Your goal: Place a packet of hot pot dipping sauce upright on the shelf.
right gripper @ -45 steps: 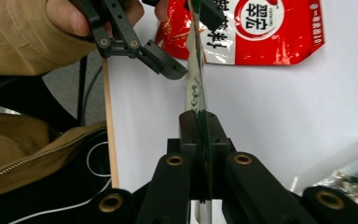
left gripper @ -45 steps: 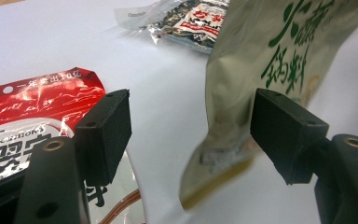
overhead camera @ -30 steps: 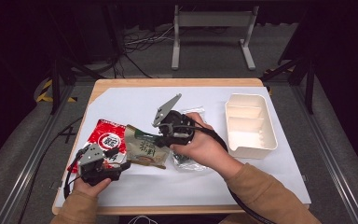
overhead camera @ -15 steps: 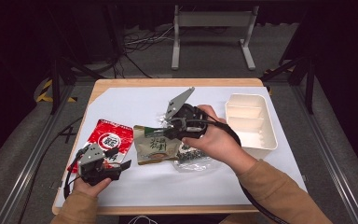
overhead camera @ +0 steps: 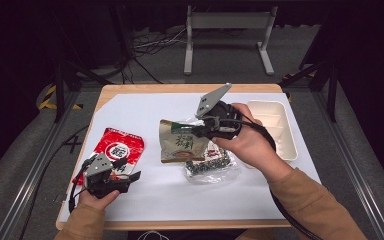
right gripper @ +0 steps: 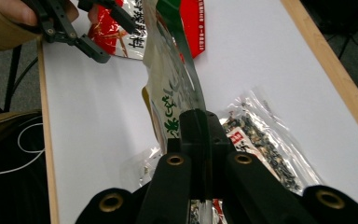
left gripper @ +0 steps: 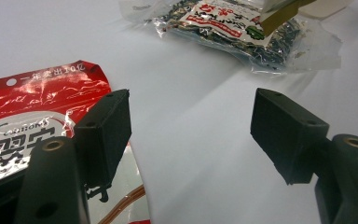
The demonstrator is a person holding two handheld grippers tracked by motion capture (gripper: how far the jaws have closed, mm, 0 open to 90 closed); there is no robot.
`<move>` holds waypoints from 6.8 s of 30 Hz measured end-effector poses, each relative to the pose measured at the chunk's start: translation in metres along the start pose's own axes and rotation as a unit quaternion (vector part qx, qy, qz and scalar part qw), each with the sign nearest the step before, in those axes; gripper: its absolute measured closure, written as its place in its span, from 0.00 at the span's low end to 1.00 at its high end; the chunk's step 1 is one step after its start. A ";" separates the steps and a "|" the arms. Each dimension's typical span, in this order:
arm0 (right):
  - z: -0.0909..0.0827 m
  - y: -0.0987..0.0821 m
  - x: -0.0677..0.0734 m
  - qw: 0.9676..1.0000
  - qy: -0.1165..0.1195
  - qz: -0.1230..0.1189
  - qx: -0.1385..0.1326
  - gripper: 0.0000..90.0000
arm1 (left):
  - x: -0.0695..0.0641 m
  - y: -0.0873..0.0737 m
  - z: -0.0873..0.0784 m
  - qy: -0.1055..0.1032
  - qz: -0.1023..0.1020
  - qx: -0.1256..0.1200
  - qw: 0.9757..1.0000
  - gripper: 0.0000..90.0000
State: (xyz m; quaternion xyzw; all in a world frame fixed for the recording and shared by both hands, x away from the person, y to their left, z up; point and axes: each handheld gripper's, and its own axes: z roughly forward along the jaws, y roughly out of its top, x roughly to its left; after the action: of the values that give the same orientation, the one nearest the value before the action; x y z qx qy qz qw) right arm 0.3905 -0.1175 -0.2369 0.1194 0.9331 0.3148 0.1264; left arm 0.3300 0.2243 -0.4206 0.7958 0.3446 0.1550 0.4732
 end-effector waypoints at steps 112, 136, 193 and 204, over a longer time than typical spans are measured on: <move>-0.083 -0.163 -0.188 0.977 -0.205 0.055 0.026 0.99 | -0.004 -0.007 -0.001 -0.006 -0.005 0.024 1.000 0.31; -0.059 -0.183 -0.190 0.980 -0.178 0.073 0.039 0.99 | -0.005 -0.007 0.001 -0.008 -0.009 0.024 1.000 0.31; -0.079 -0.200 -0.153 0.947 -0.221 0.187 -0.137 0.46 | -0.005 0.002 0.016 -0.024 0.006 0.033 0.999 0.29; -0.080 -0.198 -0.096 0.941 -0.187 0.179 -0.220 0.40 | -0.007 0.004 0.019 -0.029 0.005 0.031 0.999 0.29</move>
State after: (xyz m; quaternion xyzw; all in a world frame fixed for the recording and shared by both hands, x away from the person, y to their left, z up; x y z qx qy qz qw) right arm 0.4277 -0.3441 -0.2825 0.3101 0.7637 0.5013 0.2634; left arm 0.3374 0.2057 -0.4258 0.8161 0.3315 0.1238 0.4568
